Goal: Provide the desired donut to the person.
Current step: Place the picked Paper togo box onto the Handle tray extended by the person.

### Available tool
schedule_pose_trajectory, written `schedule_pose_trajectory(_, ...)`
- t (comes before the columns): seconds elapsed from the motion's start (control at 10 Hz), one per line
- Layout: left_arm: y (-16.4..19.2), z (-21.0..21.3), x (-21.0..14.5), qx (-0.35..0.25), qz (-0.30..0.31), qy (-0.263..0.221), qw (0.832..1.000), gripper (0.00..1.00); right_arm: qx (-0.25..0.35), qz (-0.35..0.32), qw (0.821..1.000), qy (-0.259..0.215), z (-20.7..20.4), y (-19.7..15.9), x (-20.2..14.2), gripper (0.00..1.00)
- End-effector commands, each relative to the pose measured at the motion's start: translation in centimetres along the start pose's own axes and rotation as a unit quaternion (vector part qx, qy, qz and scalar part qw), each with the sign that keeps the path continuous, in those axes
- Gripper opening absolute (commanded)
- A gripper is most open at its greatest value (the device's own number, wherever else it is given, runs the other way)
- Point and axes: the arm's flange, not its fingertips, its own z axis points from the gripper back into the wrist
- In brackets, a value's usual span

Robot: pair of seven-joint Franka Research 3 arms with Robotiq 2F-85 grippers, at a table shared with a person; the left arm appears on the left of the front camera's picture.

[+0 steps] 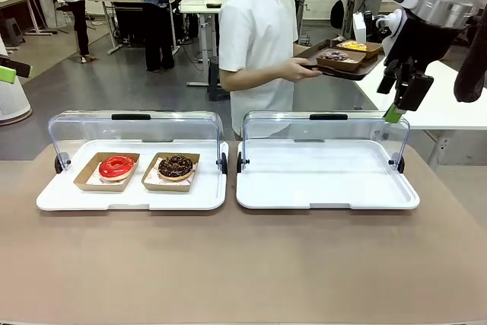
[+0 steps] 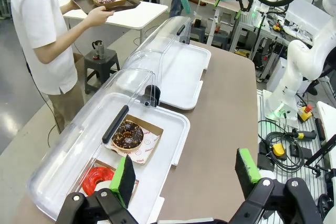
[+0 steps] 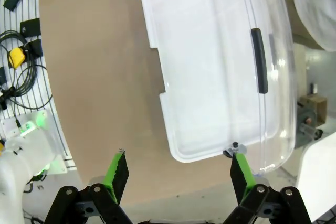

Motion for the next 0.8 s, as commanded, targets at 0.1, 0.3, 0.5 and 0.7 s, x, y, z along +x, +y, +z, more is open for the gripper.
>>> schedule_pose_trajectory(0.1,-0.2,0.1,0.1,-0.002,0.001,-0.005,1.0,1.0,0.005,0.001,1.0,0.003,0.1,-0.1,0.2,1.0)
schedule_pose_trajectory(0.3,-0.2,0.1,0.1,-0.002,0.001,-0.005,1.0,1.0,0.005,0.001,1.0,0.003,0.1,-0.1,0.2,1.0)
schedule_pose_trajectory(0.5,-0.2,0.1,0.1,-0.002,0.001,-0.005,1.0,1.0,0.016,-0.031,0.998,-0.048,1.3,-1.0,-3.3,1.0)
schedule_pose_trajectory(0.7,-0.2,0.1,0.1,-0.002,0.001,-0.005,1.0,1.0,0.038,-0.042,0.989,-0.138,3.1,-1.8,-12.6,1.0)
